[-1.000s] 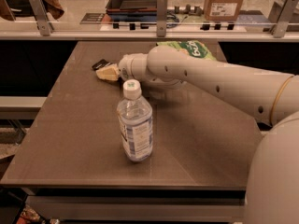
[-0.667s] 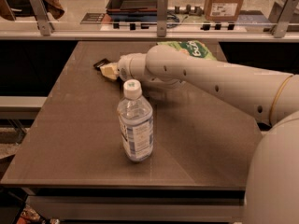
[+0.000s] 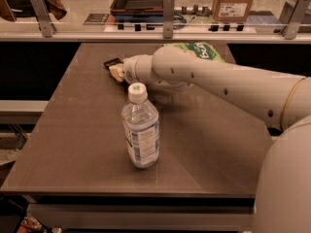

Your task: Pick rxbar chocolate

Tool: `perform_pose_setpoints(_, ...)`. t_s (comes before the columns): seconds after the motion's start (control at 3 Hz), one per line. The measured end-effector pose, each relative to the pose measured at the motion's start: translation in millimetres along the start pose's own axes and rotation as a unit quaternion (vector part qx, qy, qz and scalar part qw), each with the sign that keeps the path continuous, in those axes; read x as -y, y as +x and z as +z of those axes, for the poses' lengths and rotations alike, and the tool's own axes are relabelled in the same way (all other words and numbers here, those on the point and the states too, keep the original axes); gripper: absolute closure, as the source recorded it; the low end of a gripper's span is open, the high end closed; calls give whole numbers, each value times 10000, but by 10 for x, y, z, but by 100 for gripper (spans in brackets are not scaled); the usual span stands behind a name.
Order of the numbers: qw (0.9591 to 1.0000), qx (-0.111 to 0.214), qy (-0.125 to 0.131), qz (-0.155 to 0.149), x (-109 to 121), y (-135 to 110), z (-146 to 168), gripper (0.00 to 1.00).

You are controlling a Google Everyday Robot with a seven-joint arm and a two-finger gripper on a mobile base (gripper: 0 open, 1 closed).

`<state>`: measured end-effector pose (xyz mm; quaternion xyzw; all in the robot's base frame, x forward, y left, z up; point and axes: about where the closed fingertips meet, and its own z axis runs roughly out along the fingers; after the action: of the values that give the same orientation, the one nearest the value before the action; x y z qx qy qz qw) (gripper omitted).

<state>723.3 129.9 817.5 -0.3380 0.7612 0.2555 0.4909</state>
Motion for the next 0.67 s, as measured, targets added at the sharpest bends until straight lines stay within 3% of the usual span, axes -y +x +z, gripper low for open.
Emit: perform_pose_setpoints(0.67,10000,2,2,0,2,-4,-2,100)
